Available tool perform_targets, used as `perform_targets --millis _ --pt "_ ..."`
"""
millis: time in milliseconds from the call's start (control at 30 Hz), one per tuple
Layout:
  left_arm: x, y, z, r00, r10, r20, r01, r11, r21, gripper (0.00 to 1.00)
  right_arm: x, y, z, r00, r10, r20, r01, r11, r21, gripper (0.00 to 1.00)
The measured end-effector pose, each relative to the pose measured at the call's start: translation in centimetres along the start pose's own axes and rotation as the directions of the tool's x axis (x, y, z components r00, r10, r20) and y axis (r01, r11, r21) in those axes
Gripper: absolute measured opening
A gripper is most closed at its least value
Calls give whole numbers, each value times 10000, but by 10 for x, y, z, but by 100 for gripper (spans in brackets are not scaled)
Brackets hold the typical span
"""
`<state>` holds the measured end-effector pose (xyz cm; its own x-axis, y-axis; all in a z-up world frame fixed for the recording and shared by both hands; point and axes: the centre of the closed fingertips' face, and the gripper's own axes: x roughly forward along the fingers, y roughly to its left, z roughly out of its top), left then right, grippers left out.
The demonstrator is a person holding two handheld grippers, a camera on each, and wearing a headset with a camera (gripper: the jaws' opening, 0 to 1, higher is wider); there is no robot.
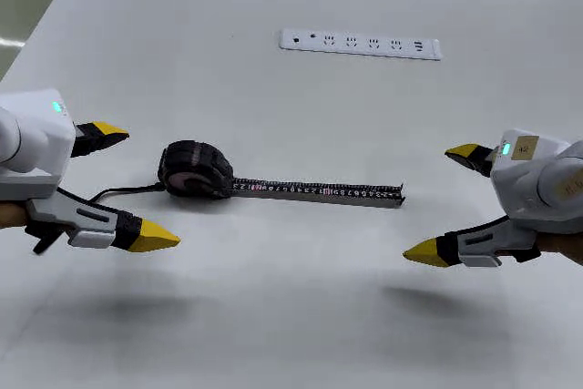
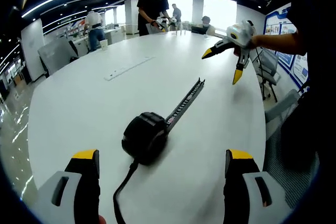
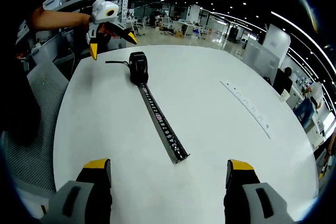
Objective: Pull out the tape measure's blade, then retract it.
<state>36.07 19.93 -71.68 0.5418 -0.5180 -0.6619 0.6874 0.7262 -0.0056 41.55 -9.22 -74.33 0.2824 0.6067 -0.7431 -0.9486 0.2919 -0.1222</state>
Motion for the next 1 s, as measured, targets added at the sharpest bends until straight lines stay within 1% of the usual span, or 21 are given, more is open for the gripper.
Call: perform_targets --millis 167,267,300,367,400,433,500,533,633,733,900,1000 --pt "-1 -4 1 9996 186 211 -180 9995 -274 99 -2 5 -1 9998 -155 102 151 9992 382 93" --pt "-2 -5 2 9986 329 411 -306 9980 -545 99 -3 8 -2 9994 -262 213 245 9968 767 93" --pt "-2 -6 1 9983 385 444 -358 9976 -592 99 -4 8 -2 9991 -379 194 360 9954 890 94" --pt "-3 -7 1 9978 452 476 -419 9968 -678 99 -4 10 -2 9988 -412 269 385 9948 946 95" --pt "-3 -6 1 9968 584 543 -541 9954 -790 99 -4 11 -1 9987 -414 313 378 9934 1079 95" --pt "-5 -6 2 9956 678 648 -618 9939 -912 99 -5 10 0 9979 -541 369 496 9924 1127 96" --pt "-6 -6 4 9932 833 818 -742 9913 -1087 99 -5 11 0 9977 -552 384 500 9909 1249 97" --pt "-7 -7 4 9918 919 890 -816 9902 -1129 99 -5 11 1 9969 -665 425 604 9894 1324 97" --pt "-8 -9 4 9884 1158 985 -1026 9862 -1303 99 -4 13 3 9960 -742 492 659 9862 1520 99" --pt "-8 -14 3 9859 1280 1074 -1115 9828 -1470 99 -3 19 3 9965 -670 503 578 9844 1659 99" --pt "-9 -21 -1 9830 1459 1110 -1265 9781 -1655 99 -2 24 1 9947 -807 639 666 9779 1980 99" --pt "-9 -23 -2 9814 1540 1148 -1330 9760 -1725 99 -2 27 1 9936 -865 720 693 9745 2135 99"
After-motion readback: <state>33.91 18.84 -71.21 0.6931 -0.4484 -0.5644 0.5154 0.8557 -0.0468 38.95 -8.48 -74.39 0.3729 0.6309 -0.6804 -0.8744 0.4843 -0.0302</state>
